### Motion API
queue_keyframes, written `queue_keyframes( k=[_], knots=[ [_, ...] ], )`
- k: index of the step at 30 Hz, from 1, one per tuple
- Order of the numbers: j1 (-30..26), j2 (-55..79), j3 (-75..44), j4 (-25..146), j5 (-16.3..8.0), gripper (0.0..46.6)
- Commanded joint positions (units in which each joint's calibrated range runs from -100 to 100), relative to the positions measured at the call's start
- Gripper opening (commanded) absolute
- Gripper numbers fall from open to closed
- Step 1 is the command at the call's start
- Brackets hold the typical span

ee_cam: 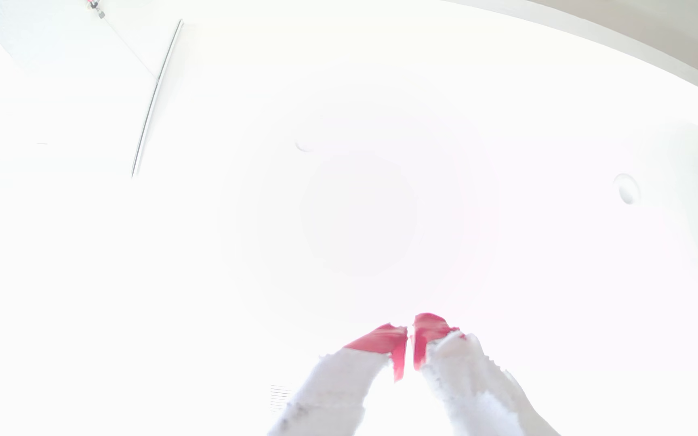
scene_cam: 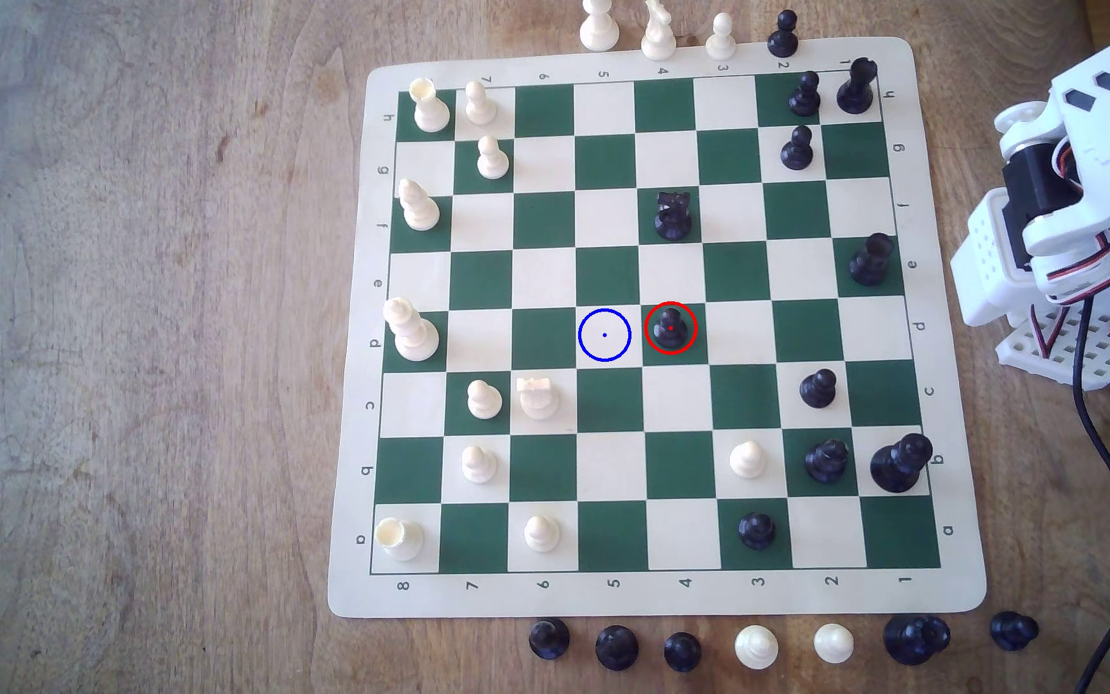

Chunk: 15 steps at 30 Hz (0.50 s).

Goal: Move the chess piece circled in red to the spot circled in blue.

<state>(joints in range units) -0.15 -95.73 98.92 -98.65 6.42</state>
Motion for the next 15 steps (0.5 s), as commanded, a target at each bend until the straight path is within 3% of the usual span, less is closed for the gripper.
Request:
queue_keyframes(
  k=[1, 15],
  knots=[
    [0.81, -0.03, 0.99, -0.54, 0.05, 0.2],
    [1.20, -0.03, 0.99, 4.62, 0.05, 0.2]
  ],
)
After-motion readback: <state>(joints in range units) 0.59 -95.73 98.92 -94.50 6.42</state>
